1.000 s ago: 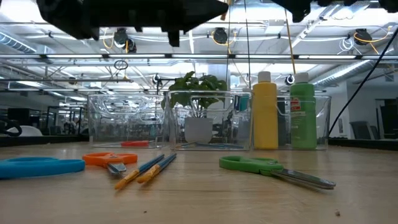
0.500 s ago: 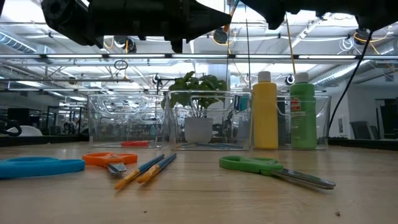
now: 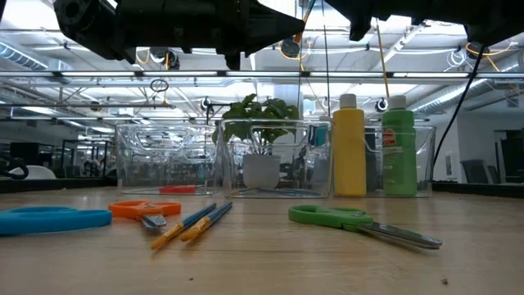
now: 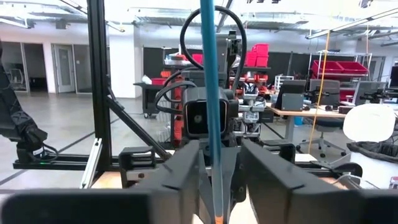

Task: Pick & Place Paint Supplies
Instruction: Put the blue paintbrush into the middle transparent bin

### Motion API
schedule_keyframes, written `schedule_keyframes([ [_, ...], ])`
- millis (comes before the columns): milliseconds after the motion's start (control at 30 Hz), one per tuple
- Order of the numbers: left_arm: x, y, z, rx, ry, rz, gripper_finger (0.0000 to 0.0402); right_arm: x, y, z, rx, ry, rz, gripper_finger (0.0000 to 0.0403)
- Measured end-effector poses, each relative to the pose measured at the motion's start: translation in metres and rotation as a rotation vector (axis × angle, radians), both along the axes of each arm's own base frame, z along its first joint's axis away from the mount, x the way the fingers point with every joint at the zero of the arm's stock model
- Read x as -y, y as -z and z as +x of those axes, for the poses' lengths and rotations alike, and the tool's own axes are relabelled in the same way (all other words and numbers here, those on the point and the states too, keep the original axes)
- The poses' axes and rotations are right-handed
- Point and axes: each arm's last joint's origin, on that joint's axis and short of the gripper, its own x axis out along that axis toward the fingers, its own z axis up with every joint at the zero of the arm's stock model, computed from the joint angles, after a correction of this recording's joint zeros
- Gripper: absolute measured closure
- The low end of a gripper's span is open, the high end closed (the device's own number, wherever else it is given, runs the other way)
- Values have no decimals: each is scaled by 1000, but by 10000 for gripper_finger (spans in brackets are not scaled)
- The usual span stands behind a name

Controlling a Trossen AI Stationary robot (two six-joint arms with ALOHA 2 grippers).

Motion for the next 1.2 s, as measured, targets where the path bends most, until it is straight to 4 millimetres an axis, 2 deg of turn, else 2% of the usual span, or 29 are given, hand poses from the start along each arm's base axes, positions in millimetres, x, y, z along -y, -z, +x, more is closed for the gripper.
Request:
schedule_keyframes([
  [200, 0, 0, 0, -1, 0, -1, 401, 0, 2, 0, -19, 2, -15, 388],
  [433, 0, 4, 0, -45, 1, -4, 400, 0, 5, 1, -49, 0, -16, 394],
  [633, 0, 7, 0, -74, -17, -90, 394, 0, 5, 0, -69, 2, -23, 398],
  [733, -1, 5, -2, -102, -30, -128, 366, 1, 0, -4, -67, 1, -28, 399],
  [933, -7, -16, -15, -153, -125, -99, 267, 4, -9, -14, -85, -3, -31, 400],
  [1067, -11, -43, -31, -145, -151, -20, 212, 6, -14, -21, -102, -1, -28, 400],
  [1200, -17, -69, -49, -97, -264, 25, 180, 10, -26, -27, -37, 6, 2, 400],
])
